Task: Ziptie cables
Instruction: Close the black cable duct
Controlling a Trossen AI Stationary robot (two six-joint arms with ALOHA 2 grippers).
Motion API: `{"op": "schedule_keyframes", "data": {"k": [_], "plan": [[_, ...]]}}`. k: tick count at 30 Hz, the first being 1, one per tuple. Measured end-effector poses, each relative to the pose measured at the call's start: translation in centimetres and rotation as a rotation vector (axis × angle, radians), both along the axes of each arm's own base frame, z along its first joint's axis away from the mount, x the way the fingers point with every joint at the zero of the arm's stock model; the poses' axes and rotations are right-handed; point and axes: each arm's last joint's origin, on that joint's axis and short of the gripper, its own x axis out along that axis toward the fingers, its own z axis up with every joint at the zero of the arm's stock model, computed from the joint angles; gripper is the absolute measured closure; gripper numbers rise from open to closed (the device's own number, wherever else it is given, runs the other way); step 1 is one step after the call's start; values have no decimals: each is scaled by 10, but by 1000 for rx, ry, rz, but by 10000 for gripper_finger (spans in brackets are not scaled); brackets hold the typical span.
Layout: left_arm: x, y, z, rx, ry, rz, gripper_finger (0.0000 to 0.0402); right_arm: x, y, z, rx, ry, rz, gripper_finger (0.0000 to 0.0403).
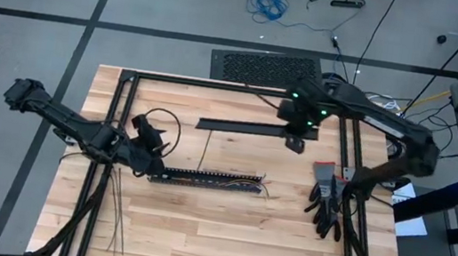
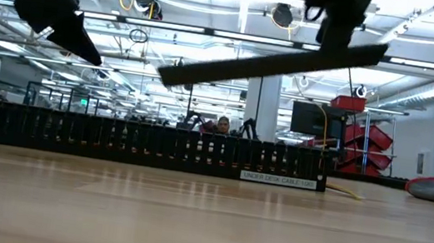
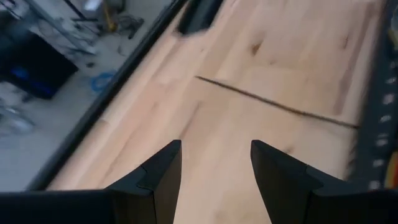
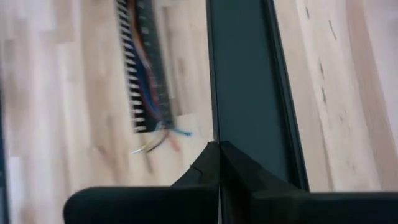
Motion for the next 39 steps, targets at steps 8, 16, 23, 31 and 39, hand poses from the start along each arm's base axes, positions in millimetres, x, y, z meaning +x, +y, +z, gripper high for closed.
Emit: {"op": "schedule_keyframes", "data": {"k": [8,16,23,31,39], "plan": [[1,-7,-13,202,-93,4,213,-23,30,28,75,-127,61,402],[-3,-8,-55,326,-174,-106,213,-18,42,29,82,-140,101,401],[-1,-8,-54,278,-202,-133,213,-12,42,28,80,-156,81,402],[3,-10,-46,260,-247,-145,213,13,49,-1,-221,-88,-64,397],[3,-11,-47,222,-255,-160,213,19,99,-112,-304,237,-52,312]]}}
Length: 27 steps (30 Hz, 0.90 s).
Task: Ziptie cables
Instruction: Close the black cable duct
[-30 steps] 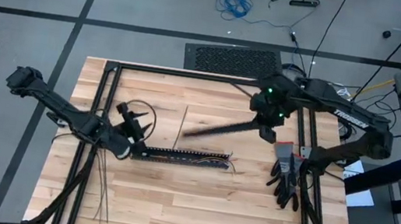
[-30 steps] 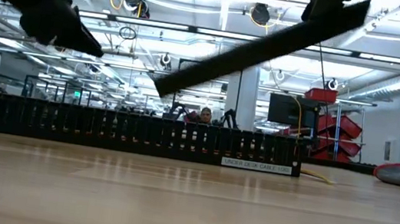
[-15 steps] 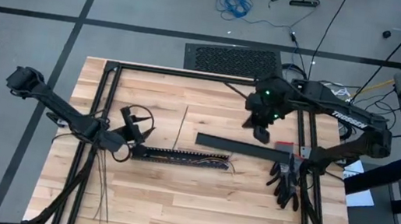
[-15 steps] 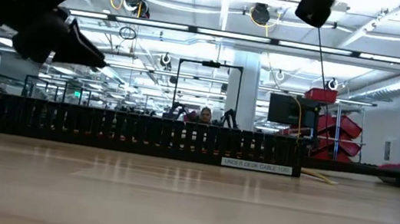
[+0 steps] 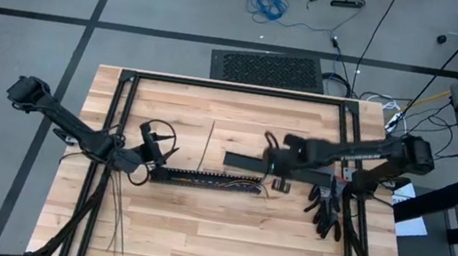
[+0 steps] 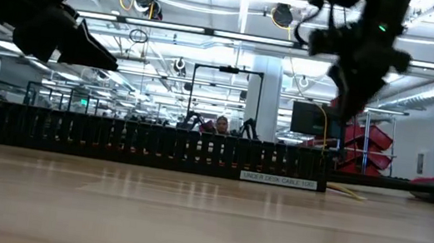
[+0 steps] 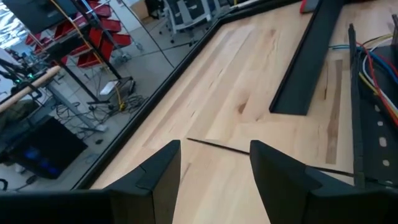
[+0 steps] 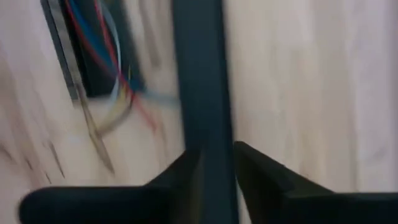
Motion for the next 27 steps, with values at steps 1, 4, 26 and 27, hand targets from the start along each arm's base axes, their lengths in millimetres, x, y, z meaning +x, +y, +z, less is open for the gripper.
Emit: {"op": "schedule_keyframes", "data": {"k": [1,4,26,27], "plan": [[0,0,0,-1,-1,0,213,-3,6,-9,-6,26,-9,299],[0,0,1,-4,-9,0,213,-13,25,-30,-5,54,-24,262],[1,0,2,-3,-19,-2,213,-48,37,-92,-111,30,-153,236],[1,0,2,-3,-19,-2,213,-49,37,-93,-111,32,-157,236]]}}
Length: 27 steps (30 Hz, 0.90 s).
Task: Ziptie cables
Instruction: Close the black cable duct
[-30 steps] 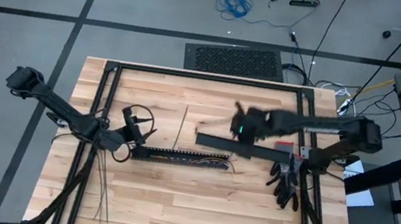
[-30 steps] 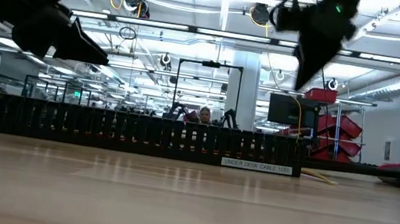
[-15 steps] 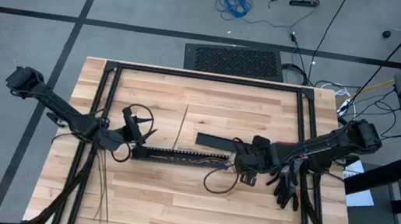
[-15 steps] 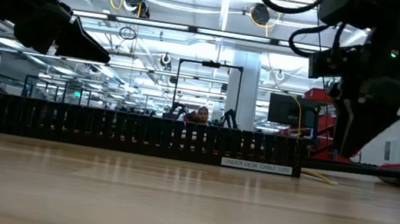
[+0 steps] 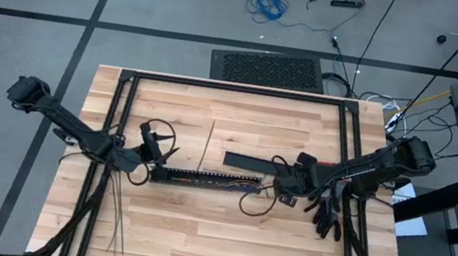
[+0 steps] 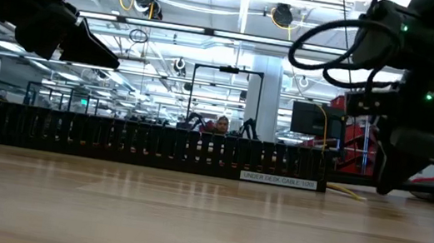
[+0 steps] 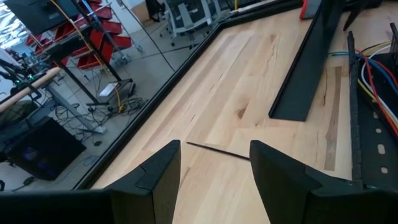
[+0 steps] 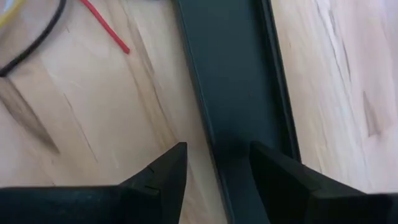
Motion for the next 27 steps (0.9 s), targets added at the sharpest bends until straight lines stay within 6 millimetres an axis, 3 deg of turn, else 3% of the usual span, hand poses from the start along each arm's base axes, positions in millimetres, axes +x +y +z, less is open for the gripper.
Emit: {"op": "schedule_keyframes", "data": {"k": [13,17,22,27], "plan": [[0,0,0,0,0,1,213,-9,-10,-10,-156,-2,-33,251],[0,0,0,0,0,1,213,-9,-12,-10,-162,-1,-42,289],[0,0,0,0,0,2,213,-9,-12,-10,-154,3,-38,380],[0,0,0,1,0,2,213,-9,-11,-10,-100,21,-14,399]]}}
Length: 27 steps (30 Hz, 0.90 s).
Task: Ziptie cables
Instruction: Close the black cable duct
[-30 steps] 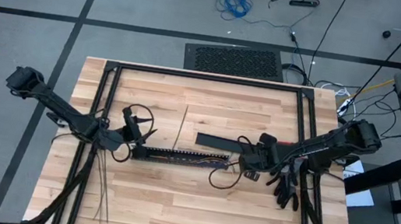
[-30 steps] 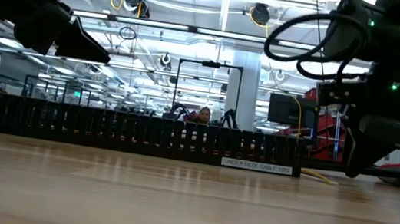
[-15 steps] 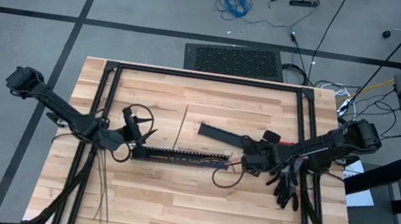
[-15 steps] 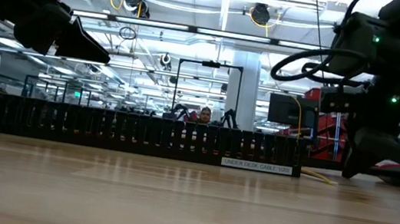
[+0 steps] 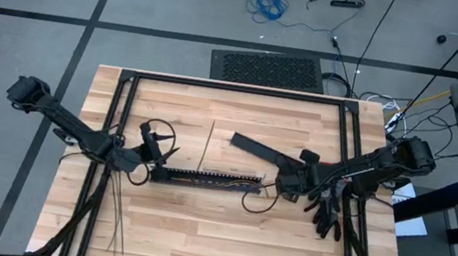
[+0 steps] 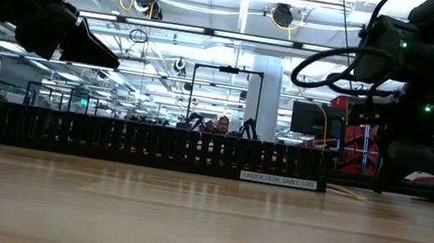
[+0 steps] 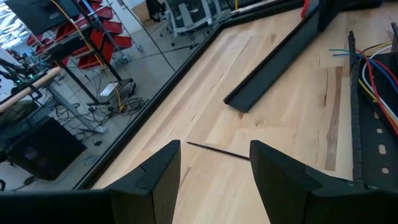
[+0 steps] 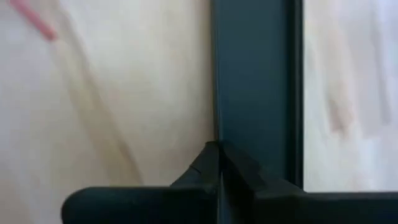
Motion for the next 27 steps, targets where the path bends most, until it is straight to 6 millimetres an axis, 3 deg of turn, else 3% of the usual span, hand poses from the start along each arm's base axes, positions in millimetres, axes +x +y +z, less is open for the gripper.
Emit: {"op": "schedule_keyframes", "data": {"k": [3,7,13,20,24,27], "plan": [[0,0,0,0,0,0,213,2,1,4,86,19,37,401],[0,0,0,5,-2,11,213,12,4,24,146,-16,64,402],[0,0,0,21,9,7,213,24,7,81,180,-144,141,402],[0,1,0,78,52,-10,213,19,8,150,252,-276,219,403],[0,0,0,87,55,-17,213,17,13,169,322,-299,275,403],[3,-3,4,68,38,-132,213,18,17,173,386,-313,314,403]]}}
